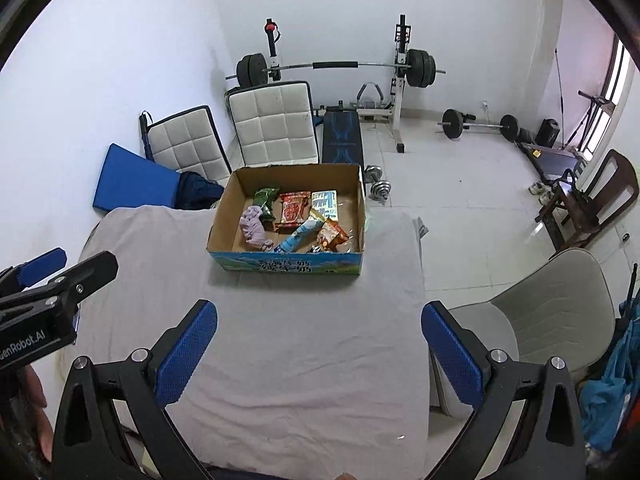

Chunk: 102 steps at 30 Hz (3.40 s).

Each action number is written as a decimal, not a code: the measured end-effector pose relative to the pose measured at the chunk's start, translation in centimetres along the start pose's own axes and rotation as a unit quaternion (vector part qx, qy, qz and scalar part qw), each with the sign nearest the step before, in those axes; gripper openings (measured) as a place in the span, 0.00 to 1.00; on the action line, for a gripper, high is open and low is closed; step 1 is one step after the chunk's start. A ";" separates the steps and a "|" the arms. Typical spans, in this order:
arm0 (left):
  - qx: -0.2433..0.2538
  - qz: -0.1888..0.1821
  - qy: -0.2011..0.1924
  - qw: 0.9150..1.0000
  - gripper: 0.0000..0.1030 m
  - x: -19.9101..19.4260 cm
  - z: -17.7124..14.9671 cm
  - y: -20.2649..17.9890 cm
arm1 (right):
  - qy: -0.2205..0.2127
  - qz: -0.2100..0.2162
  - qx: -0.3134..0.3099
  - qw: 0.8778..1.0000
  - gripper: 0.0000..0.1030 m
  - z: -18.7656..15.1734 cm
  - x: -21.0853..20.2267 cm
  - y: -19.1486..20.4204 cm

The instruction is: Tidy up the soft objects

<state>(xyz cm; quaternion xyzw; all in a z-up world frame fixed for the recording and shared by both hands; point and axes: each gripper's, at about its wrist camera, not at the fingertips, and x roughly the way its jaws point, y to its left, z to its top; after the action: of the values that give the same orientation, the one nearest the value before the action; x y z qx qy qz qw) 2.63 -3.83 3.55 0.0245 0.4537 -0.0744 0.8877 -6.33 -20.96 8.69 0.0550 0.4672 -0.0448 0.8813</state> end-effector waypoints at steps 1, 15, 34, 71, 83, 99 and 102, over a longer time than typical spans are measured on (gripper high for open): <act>-0.001 0.001 -0.002 1.000 0.99 0.1 0.1 0.0 | -0.006 -0.005 0.002 1.000 1.00 0.1 -0.2 0.0; -0.019 0.017 -0.024 0.999 0.99 0.2 0.8 1.5 | -0.047 -0.020 0.001 0.999 1.00 3.2 0.5 0.5; -0.024 0.020 -0.024 0.999 0.99 0.8 1.3 2.6 | -0.054 -0.027 0.002 0.998 1.00 4.5 1.1 0.6; -0.027 0.020 -0.037 0.999 0.99 0.5 2.7 3.1 | -0.066 -0.021 -0.005 0.998 1.00 7.4 0.4 1.1; -0.027 0.023 -0.039 0.999 0.99 0.5 2.8 3.1 | -0.067 -0.020 -0.006 0.998 1.00 7.1 0.3 1.3; -0.029 0.023 -0.038 0.999 0.99 0.6 3.2 3.3 | -0.067 -0.020 -0.008 0.997 1.00 6.6 0.6 1.5; -0.031 0.022 -0.037 0.999 0.99 0.7 3.4 3.4 | -0.067 -0.020 -0.008 0.998 1.00 6.6 0.6 1.5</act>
<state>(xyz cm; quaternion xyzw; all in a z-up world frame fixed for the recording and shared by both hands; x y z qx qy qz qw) 6.22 -0.93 4.91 0.0045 0.4223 -0.0413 0.9055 -0.40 -20.42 11.95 0.0356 0.4085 -0.0619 0.9100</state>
